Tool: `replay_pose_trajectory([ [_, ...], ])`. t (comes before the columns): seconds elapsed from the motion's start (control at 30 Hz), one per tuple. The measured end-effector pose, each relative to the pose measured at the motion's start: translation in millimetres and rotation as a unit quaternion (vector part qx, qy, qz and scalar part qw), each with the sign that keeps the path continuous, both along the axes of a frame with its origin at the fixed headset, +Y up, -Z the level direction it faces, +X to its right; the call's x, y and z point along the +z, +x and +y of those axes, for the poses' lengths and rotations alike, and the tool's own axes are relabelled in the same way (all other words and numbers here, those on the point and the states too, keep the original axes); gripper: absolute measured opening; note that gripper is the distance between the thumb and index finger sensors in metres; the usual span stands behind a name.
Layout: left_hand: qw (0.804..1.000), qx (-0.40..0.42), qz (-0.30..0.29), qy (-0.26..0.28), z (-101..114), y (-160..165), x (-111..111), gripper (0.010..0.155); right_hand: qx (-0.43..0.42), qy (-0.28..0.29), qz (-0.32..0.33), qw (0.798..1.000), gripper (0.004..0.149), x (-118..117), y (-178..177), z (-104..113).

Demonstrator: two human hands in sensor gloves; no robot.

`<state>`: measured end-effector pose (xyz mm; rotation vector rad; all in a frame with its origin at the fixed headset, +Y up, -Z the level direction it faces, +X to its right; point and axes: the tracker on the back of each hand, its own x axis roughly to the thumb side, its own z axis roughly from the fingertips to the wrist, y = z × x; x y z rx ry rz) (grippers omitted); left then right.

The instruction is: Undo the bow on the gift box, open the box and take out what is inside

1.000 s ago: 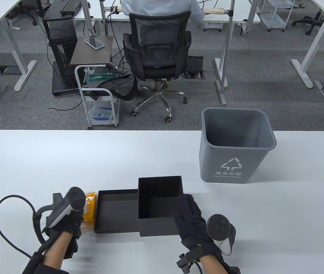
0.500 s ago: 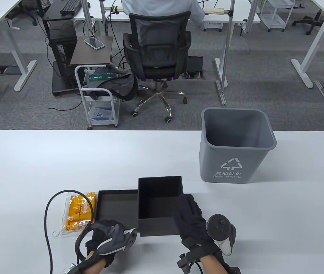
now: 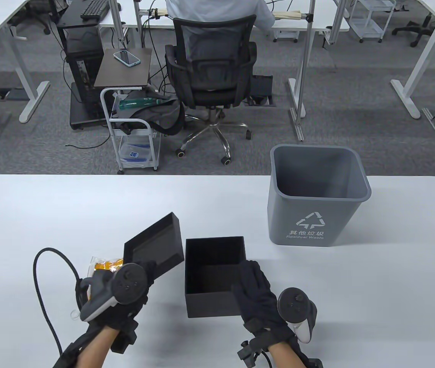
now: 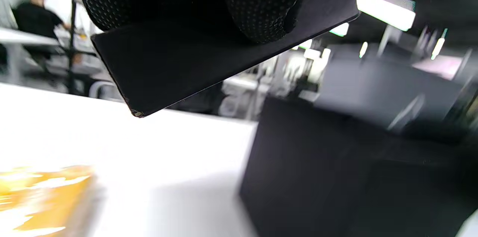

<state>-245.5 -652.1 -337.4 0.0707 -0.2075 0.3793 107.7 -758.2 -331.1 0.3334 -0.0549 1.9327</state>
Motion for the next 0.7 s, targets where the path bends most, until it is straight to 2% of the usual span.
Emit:
replay_pose_trajectory([
  [0.07,0.993,0.113,-0.027,0.022,22.7,-6.7,5.0,0.046,-0.001,0.000,0.001,1.000,0.068,-0.1,0.0,-0.3],
  [0.1,0.987,0.155,-0.038,0.033,27.0,-9.5,5.7,0.047,-0.001,0.000,0.001,1.000,0.068,-0.2,-0.1,-0.4],
  [0.13,0.972,0.222,-0.058,0.045,32.7,-13.2,6.5,0.047,-0.002,0.000,0.001,1.000,0.068,-0.3,0.1,-0.6],
  [0.2,0.929,0.353,-0.096,0.050,31.8,-19.0,3.5,0.048,-0.002,0.000,0.001,1.000,0.068,-0.3,0.2,-0.8],
  [0.23,0.892,0.435,-0.118,0.041,25.7,-21.7,-0.1,0.048,-0.002,0.000,0.001,1.000,0.068,-0.4,0.3,-0.8],
  [0.27,0.863,0.486,-0.135,0.032,22.5,-22.4,-2.1,0.049,-0.002,-0.001,0.001,1.000,0.068,-0.3,0.4,-0.9],
  [0.33,0.766,0.619,-0.174,-0.008,-0.5,-22.6,-13.9,0.052,-0.003,-0.001,0.001,1.000,0.068,-0.4,0.4,-1.2],
  [0.43,0.638,0.741,-0.197,-0.071,-39.6,-16.1,-30.3,0.054,-0.005,-0.002,0.002,1.000,0.068,-0.6,0.2,-1.5],
  [0.47,0.608,0.763,-0.205,-0.084,-51.8,-12.8,-35.0,0.055,-0.005,-0.002,0.002,1.000,0.068,-0.6,0.2,-1.6],
  [0.53,0.596,0.773,-0.193,-0.101,-71.9,-6.1,-42.1,0.057,-0.007,-0.003,0.002,1.000,0.069,-0.7,0.1,-1.9],
  [0.7,0.610,0.766,-0.141,-0.146,-113.0,18.3,-50.9,0.063,-0.013,-0.006,0.005,1.000,0.069,-1.1,-0.1,-2.5],
])
